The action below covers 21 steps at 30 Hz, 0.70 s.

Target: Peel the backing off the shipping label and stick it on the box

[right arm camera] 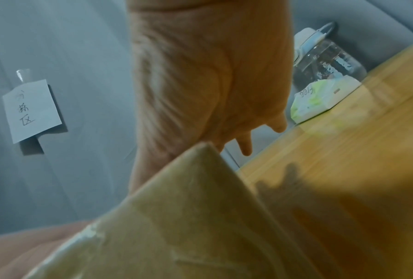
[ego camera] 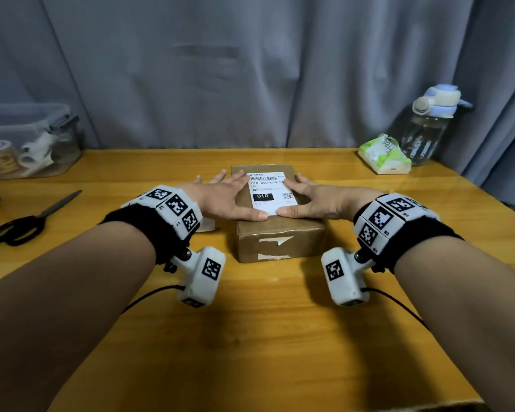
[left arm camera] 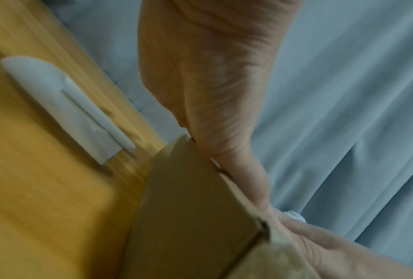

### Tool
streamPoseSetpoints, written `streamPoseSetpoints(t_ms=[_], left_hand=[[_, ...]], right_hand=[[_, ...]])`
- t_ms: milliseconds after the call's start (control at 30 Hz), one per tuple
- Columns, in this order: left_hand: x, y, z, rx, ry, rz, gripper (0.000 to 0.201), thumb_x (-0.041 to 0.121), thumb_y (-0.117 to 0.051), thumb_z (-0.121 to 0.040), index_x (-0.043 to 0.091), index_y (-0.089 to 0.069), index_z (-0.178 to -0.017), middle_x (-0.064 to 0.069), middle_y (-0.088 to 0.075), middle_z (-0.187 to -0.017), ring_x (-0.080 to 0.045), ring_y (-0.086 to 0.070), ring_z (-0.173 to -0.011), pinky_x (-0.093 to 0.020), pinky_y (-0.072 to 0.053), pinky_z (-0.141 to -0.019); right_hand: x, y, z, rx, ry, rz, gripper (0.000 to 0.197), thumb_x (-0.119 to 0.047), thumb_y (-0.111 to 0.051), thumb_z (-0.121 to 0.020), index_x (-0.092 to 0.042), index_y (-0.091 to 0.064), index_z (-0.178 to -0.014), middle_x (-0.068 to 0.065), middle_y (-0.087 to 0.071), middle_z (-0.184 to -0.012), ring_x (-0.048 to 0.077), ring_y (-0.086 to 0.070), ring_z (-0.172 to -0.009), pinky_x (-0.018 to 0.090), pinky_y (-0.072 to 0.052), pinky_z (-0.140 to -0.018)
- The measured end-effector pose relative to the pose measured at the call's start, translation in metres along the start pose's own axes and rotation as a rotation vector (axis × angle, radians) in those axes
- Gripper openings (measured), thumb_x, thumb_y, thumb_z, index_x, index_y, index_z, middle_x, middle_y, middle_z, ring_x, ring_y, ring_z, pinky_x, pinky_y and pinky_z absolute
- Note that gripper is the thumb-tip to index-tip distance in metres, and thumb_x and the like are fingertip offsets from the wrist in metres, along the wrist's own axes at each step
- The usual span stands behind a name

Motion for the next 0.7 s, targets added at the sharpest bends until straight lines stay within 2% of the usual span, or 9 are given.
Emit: streamPoseSetpoints(t_ms=[67,167,333,433,500,567,633,700], left_hand=[[-0.002,0.000,-0.003,-0.015,-0.008,0.013,0.117,0.084,-0.040,-0.061,0.028,0.012,-0.150,0.011,0.017,-0.159,-0.022,0.015,-0.148,-0.061,0.006,-0.115],[-0.004,0.003,-0.011,-0.032,-0.014,0.017,0.112,0.077,-0.046,-0.070,0.026,0.014,-0.150,0.009,0.020,-0.159,-0.023,0.016,-0.148,-0.061,0.006,-0.115],[-0.014,0.017,-0.024,-0.055,-0.015,0.024,0.106,0.067,-0.050,-0.078,0.023,0.015,-0.149,0.004,0.021,-0.159,-0.027,0.017,-0.147,-0.054,0.005,-0.116],[-0.025,0.024,-0.035,-0.079,0.003,-0.016,0.107,0.068,-0.047,-0.078,0.020,0.016,-0.149,0.003,0.021,-0.159,-0.028,0.017,-0.147,-0.054,0.004,-0.116],[-0.028,0.030,-0.041,-0.053,0.000,-0.036,0.106,0.070,-0.042,-0.078,0.017,0.016,-0.149,0.002,0.020,-0.159,-0.026,0.017,-0.147,-0.057,0.004,-0.116],[-0.021,0.035,-0.046,0.009,-0.051,-0.030,0.100,0.070,-0.036,-0.081,0.018,0.013,-0.150,0.002,0.017,-0.160,-0.023,0.016,-0.147,-0.060,0.004,-0.117],[-0.013,0.031,-0.050,0.020,-0.111,-0.052,0.097,0.071,-0.035,-0.080,0.023,0.010,-0.150,0.006,0.014,-0.160,-0.019,0.015,-0.148,-0.061,0.006,-0.116],[-0.013,0.025,-0.055,-0.015,-0.108,-0.085,0.100,0.074,-0.038,-0.077,0.024,0.009,-0.150,0.008,0.014,-0.160,-0.018,0.013,-0.148,-0.061,0.006,-0.115]], right_hand=[[0.002,0.002,-0.001,0.000,-0.009,-0.025,0.095,-0.061,-0.059,-0.077,-0.035,-0.004,-0.150,-0.005,0.012,-0.160,0.021,0.002,-0.149,0.039,-0.002,-0.120],[0.003,0.007,-0.009,-0.012,-0.039,-0.002,0.100,-0.064,-0.062,-0.072,-0.037,-0.004,-0.149,-0.005,0.009,-0.161,0.021,0.000,-0.149,0.040,-0.002,-0.121],[-0.007,0.015,-0.033,-0.004,-0.070,-0.047,0.105,-0.061,-0.067,-0.068,-0.033,-0.007,-0.149,-0.001,0.002,-0.161,0.023,-0.003,-0.148,0.042,-0.005,-0.121],[-0.013,0.018,-0.044,-0.029,-0.067,-0.037,0.108,-0.062,-0.068,-0.068,-0.028,-0.006,-0.150,-0.001,-0.007,-0.161,0.023,-0.010,-0.148,0.040,-0.010,-0.120],[-0.020,0.023,-0.050,-0.030,-0.056,0.026,0.106,-0.067,-0.059,-0.071,-0.025,-0.004,-0.150,-0.001,0.001,-0.161,0.024,-0.007,-0.148,0.040,-0.010,-0.120],[-0.032,0.034,-0.056,0.059,0.001,0.061,0.090,-0.068,-0.042,-0.082,-0.023,-0.005,-0.151,-0.001,0.009,-0.161,0.024,0.001,-0.149,0.043,-0.004,-0.120],[-0.042,0.038,-0.065,0.116,0.046,0.136,0.069,-0.057,-0.028,-0.093,-0.025,-0.007,-0.151,-0.004,0.009,-0.161,0.023,0.007,-0.148,0.055,0.001,-0.117],[-0.040,0.028,-0.074,0.068,0.024,0.227,0.059,-0.049,-0.023,-0.098,-0.029,-0.007,-0.150,-0.008,0.008,-0.161,0.023,0.011,-0.148,0.065,0.005,-0.112]])
Point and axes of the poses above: each hand's wrist, its own z-axis away from the middle knuckle, its own y-axis out of the back of the hand, x = y × z, the point moved 9 cm from there along -z, towards the middle knuckle
